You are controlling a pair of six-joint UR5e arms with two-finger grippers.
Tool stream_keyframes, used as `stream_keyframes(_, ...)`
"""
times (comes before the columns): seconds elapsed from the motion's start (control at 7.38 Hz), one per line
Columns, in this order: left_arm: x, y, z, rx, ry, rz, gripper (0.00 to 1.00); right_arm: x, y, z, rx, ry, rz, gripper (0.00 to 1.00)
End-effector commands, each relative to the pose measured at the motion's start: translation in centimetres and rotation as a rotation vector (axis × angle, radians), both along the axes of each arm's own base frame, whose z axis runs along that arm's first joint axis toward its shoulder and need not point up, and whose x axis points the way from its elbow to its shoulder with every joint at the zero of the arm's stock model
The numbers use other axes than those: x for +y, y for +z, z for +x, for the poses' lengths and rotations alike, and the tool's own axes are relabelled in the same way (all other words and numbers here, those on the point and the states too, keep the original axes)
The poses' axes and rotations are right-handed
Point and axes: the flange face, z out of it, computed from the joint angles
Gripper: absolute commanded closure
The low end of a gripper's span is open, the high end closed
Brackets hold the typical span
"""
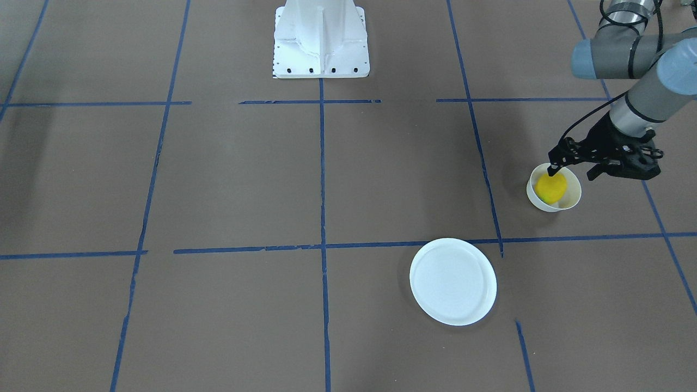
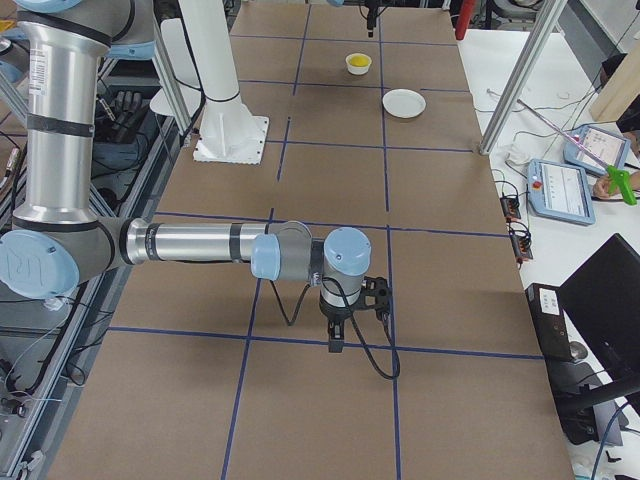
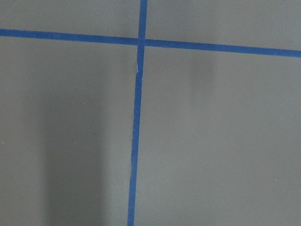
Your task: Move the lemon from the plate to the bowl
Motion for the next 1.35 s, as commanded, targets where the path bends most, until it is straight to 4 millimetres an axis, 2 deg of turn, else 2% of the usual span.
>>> stream_keyframes(0.0,-2.2,0.7,-10.5,-0.064,0.007,0.06,0.0,0.0,0.0,0.0,0.0,0.0,0.0,0.0)
stream_keyframes(0.14,-1.9,2.6,-13.6,-0.045,0.06,0.094,0.0,0.0,0.0,0.0,0.0,0.0,0.0,0.0)
stream_keyframes(0.41,-0.7,5.5,-14.6,-0.031,0.074,0.053,0.0,0.0,0.0,0.0,0.0,0.0,0.0,0.0)
stream_keyframes(0.54,1.2,8.1,-14.7,-0.027,0.074,0.004,0.0,0.0,0.0,0.0,0.0,0.0,0.0,0.0)
stream_keyframes(0.68,1.2,8.2,-15.3,-0.022,0.027,-0.034,0.0,0.0,0.0,0.0,0.0,0.0,0.0,0.0)
stream_keyframes(0.81,1.5,9.3,-17.9,-0.016,-0.045,-0.08,0.0,0.0,0.0,0.0,0.0,0.0,0.0,0.0)
stream_keyframes(0.95,3.8,11.7,-18.8,0.002,-0.055,-0.115,0.0,0.0,0.0,0.0,0.0,0.0,0.0,0.0)
stream_keyframes(1.22,5.4,13.9,-19.3,0.005,-0.07,-0.166,0.0,0.0,0.0,0.0,0.0,0.0,0.0,0.0)
